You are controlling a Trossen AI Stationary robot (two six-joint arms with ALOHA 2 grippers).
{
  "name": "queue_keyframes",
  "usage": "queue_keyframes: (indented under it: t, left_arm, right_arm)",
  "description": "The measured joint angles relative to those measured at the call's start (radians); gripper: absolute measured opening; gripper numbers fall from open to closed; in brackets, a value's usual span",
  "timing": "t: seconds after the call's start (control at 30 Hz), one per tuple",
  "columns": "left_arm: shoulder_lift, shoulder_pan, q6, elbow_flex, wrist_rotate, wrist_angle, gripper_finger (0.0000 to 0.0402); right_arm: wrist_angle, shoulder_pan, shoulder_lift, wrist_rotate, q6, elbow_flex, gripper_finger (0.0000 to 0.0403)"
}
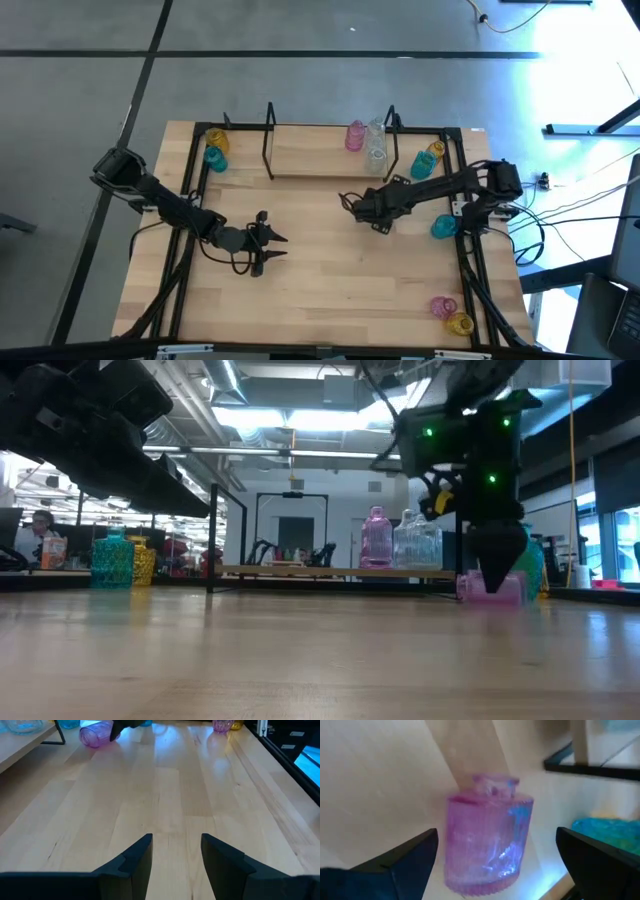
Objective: Sort vases onto shelf
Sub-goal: Put the top pink vase on the shelf aligned with the other pink vase
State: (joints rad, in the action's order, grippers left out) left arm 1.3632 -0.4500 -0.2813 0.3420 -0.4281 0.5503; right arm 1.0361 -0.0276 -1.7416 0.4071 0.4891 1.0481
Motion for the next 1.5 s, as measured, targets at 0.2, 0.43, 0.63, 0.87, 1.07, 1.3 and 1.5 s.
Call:
queue_keyframes:
  t: [0.2,0.43,0.63,0.87,1.07,1.3,1.5]
  left_arm:
    - [0.000,0.000,0.000,0.000,0.000,0.000,0.0162]
    - [0.000,0.000,0.000,0.000,-0.006,0.000,0.0162]
    - [0.000,0.000,0.001,0.000,-0.006,0.000,0.0162]
    - [0.000,0.000,0.001,0.000,-0.006,0.000,0.0162]
    - [0.000,0.000,0.001,0.000,-0.006,0.000,0.0162]
    - [0.000,0.000,0.001,0.000,-0.005,0.000,0.0162]
    - [0.000,0.000,0.001,0.000,-0.005,0.000,0.0162]
  right_arm:
    - [-0.062,0.009,0.000,-0.007,0.002,-0.075,0.0390]
    - [-0.117,0.010,0.003,-0.088,-0.002,-0.100,0.0390]
    - [-0.129,0.010,0.003,-0.120,-0.003,-0.100,0.0390]
    - [-0.121,0.008,0.002,-0.092,0.054,-0.100,0.0390]
    - [-0.125,0.006,-0.001,-0.063,0.062,-0.100,0.0340]
    - [-0.126,0.005,0.000,0.011,0.058,-0.099,0.0229]
    - [-0.119,-0.011,-0.002,0.089,0.054,-0.101,0.0201]
